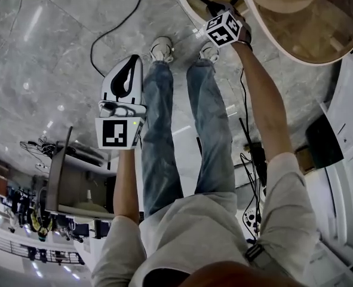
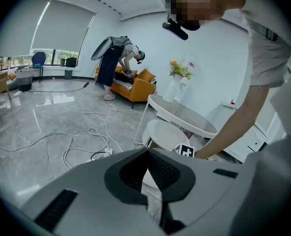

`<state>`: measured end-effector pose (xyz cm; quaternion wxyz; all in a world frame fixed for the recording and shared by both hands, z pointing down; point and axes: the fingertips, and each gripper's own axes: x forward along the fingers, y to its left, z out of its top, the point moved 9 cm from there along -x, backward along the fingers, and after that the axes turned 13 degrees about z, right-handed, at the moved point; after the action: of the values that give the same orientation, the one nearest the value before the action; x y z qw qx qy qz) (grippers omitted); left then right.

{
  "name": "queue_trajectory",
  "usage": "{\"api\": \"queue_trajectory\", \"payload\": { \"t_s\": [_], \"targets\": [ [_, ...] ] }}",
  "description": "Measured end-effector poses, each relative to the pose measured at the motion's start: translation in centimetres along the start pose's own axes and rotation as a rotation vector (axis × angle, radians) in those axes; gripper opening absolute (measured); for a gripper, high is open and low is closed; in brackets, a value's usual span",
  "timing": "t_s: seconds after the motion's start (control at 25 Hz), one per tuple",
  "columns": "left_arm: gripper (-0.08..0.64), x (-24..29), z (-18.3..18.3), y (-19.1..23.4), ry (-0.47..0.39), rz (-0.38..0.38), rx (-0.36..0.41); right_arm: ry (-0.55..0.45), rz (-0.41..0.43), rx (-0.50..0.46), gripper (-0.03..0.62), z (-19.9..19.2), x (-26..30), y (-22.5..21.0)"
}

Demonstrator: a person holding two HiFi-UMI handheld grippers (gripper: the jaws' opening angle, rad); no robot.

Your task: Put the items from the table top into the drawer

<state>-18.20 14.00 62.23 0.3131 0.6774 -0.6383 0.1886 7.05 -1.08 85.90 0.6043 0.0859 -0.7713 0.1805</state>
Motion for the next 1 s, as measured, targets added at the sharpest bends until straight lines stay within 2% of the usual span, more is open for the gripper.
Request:
{"api": "queue_trajectory", "payload": {
  "t_s": [0.08, 0.2, 0.4, 0.72, 0.88, 1.0],
  "targets": [
    [0.015, 0.4, -0.9, -0.2, 0.014, 0.003, -0.03, 0.04, -0.009, 0.012, 0.087, -0.9, 1.5, -1.0],
    [0.015, 0.6, -2.3, -0.7, 0.042, -0.011, -0.025, 0.08, -0.026, 0.001, 0.087, -1.6, 3.2, -2.2],
    [0.015, 0.9, -3.5, -0.8, 0.071, -0.011, -0.022, 0.089, -0.05, 0.026, 0.088, -1.3, 5.1, -3.6],
    [0.015, 1.5, -3.2, -0.1, 0.071, 0.008, -0.041, 0.149, -0.01, 0.02, 0.087, -2.0, 7.3, -4.0],
    [0.015, 1.4, -2.5, -0.3, 0.058, 0.001, -0.033, 0.136, -0.013, 0.003, 0.1, -1.8, 6.4, -4.1],
    [0.015, 1.4, -1.7, -0.8, 0.051, -0.013, -0.024, 0.093, -0.022, -0.023, 0.07, -1.2, 4.5, -3.6]
  ]
}}
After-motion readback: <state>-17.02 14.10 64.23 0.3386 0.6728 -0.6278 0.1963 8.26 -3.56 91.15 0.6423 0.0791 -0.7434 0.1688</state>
